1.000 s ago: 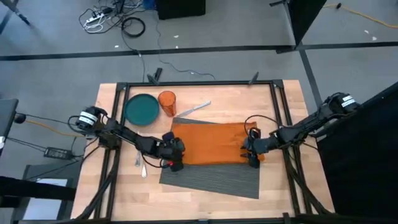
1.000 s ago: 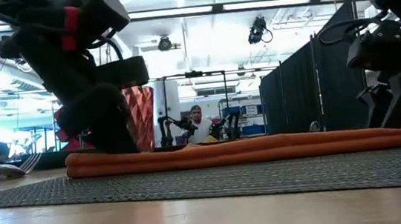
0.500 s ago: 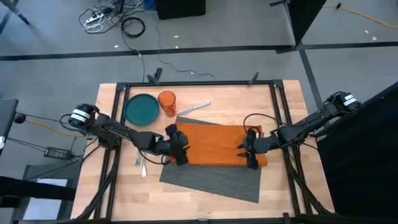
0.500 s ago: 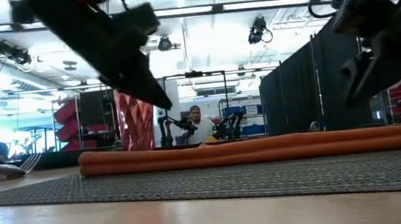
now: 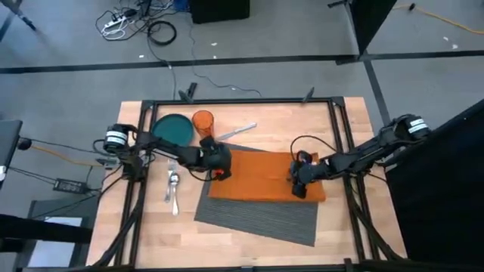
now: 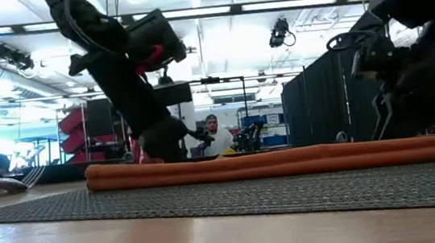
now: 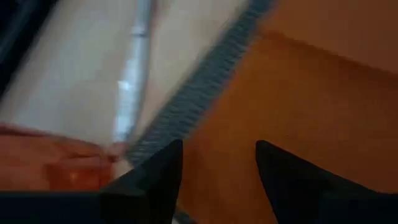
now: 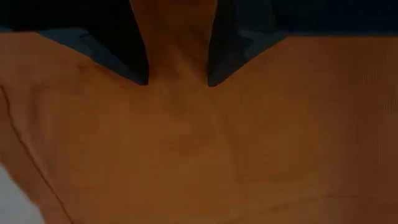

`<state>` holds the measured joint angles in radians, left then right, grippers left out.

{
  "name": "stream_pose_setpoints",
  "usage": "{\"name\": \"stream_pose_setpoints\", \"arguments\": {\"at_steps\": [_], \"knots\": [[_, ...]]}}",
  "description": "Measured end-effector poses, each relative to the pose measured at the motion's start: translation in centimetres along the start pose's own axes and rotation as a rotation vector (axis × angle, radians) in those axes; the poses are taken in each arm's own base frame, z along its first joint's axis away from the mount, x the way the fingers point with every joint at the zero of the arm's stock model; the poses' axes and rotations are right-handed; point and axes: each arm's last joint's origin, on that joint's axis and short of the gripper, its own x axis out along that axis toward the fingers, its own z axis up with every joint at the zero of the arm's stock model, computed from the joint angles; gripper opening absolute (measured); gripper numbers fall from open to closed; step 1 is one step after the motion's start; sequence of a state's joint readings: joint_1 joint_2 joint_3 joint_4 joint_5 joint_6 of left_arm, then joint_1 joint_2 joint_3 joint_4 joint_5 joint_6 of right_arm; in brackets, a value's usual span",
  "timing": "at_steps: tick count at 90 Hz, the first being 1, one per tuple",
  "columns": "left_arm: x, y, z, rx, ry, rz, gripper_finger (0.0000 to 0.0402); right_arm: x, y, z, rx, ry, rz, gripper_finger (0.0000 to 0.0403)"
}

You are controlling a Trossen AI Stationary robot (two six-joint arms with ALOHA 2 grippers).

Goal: Set table place
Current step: Fold the orange table napkin on the black placemat

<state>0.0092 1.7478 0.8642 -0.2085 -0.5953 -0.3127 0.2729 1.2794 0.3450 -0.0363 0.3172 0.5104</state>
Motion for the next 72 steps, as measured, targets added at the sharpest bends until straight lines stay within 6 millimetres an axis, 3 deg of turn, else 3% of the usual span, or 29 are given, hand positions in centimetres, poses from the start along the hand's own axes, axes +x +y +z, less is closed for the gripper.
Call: {"name": "stream_pose_setpoints", "arguments": {"at_steps": [20,38,46,57,64,72], "knots": [[0.4,1.1,-0.9,-0.034,0.09,0.088,0.0186,-0.1,0.2,-0.4,0.005,0.036,0.0,0.0144],[-0.1,0.7,-0.1,-0.059,0.023,0.08,0.0186,-0.6,0.1,-0.1,0.001,-0.001,0.015,0.0144],[-1.1,0.2,1.0,-0.051,-0.017,0.053,0.0186,-1.1,0.1,0.4,0.007,-0.026,0.039,0.0144],[-3.4,-0.6,2.9,-0.03,-0.086,0.005,0.0186,-2.9,0.7,2.6,0.033,-0.117,0.132,0.0144],[-5.5,-1.4,3.8,0.024,-0.098,-0.096,0.0186,-4.2,1.4,3.2,0.049,-0.091,0.303,0.0144],[-7.2,-3.3,3.4,0.086,-0.075,-0.304,0.0186,-5.6,2.6,2.5,0.07,-0.006,0.516,0.0144]]}}
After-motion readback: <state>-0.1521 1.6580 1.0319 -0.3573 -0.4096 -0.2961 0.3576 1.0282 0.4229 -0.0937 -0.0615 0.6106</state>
